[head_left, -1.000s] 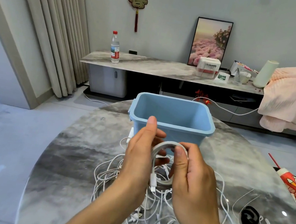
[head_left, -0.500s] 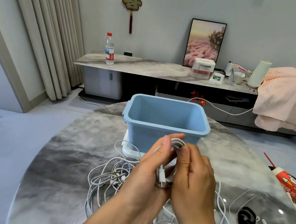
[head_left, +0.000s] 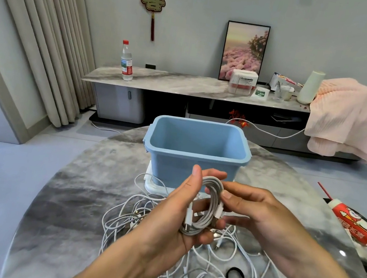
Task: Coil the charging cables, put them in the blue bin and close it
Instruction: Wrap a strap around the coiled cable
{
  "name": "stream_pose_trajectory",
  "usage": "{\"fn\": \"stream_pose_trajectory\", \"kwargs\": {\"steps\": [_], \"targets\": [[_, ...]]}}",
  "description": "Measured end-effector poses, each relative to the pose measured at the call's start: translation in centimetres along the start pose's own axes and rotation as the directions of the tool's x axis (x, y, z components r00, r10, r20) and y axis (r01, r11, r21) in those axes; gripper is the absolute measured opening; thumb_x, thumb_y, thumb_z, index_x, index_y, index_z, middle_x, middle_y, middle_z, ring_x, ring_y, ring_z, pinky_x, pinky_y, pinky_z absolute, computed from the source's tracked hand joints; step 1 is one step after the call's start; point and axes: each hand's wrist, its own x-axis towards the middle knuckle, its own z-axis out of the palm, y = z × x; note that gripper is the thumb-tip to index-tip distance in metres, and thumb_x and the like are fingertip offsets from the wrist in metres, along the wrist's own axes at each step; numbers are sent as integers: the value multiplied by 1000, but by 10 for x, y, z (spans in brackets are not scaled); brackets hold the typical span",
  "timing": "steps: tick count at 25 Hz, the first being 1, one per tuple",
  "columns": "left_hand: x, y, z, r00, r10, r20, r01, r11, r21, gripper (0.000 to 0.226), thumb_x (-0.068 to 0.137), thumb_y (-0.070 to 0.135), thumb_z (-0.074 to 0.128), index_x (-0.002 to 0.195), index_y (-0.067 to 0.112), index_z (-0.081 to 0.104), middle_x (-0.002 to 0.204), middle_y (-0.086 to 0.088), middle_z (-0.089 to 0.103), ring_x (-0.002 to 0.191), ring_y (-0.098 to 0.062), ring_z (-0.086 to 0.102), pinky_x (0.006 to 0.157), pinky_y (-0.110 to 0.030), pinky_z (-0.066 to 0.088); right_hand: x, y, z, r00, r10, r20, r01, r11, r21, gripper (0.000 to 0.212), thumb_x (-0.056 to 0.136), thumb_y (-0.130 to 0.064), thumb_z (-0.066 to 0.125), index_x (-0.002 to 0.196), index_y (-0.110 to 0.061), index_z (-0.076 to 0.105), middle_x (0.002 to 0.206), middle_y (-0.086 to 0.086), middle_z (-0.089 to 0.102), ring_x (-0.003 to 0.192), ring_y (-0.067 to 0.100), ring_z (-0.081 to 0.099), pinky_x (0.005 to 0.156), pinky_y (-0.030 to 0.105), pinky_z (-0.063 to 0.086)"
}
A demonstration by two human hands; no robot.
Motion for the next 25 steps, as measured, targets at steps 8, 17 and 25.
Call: {"fn": "stream_pose_trajectory", "kwargs": {"steps": [8, 17, 25], "targets": [[9, -10, -2, 990, -90, -107, 89, 996, -22, 43, 82, 58, 52, 104, 24, 70, 87, -17, 63, 64, -21, 51, 45, -24, 32, -6, 3, -66, 972, 26, -232, -65, 984, -164, 23, 92, -31, 61, 110, -20, 72, 102, 3, 76, 88, 22, 70, 79, 33, 51], [13, -14, -1, 982, -123, -144, 113, 990, -80, 44, 86, 59, 51, 105, 23, 68, 88, -19, 64, 62, -23, 55, 42, -23, 35, -13, 130, -167, 726, 368, -581, -672, 561, -484, 6, 81, -10, 71, 75, -10, 71, 69, 12, 70, 52, 19, 56, 48, 24, 44], [16, -15, -5, 979, -128, -160, 118, 991, -71, 45, 87, 60, 51, 107, 23, 67, 88, -19, 65, 63, -24, 55, 44, -24, 35, 43, 128, -66, 976, 212, -38, -124, 406, -906, 15, 73, -20, 76, 87, -23, 70, 75, -14, 59, 75, 9, 57, 65, 24, 45]]}}
